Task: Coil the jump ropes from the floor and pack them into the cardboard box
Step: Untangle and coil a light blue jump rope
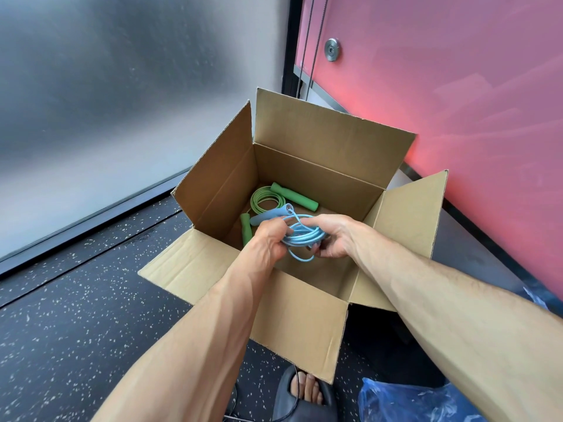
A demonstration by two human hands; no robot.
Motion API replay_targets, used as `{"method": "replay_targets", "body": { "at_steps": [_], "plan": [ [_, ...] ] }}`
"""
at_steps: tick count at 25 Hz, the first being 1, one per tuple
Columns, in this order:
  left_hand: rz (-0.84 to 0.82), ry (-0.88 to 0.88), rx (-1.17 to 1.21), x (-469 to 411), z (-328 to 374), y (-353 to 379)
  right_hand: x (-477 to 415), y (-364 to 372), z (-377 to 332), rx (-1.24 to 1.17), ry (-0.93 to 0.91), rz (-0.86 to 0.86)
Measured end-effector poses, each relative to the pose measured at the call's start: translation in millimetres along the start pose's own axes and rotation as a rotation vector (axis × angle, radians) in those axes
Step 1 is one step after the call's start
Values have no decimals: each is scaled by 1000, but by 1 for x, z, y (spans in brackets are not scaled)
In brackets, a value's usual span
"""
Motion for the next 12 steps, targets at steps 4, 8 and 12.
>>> {"method": "replay_targets", "body": {
  "at_steps": [4, 8, 12],
  "plan": [
    [20, -5, -5, 0, 1, 0, -6, -8, -13, 133, -190, 201],
    [41, -88, 2, -5, -3, 5, 5, -10, -27, 499, -359, 334],
    [141, -125, -284, -9, -13, -9, -5, -17, -24, 774, -299, 323]
  ]
}}
Point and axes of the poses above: each hand's wrist, its own x-axis away from the middle knuckle, its own y-axis out of the palm, z = x × y, the point moved 8 cm from there along -x, towards the middle knuckle, and after that the axes turned 8 degrees about x, right-handed, at the moved point
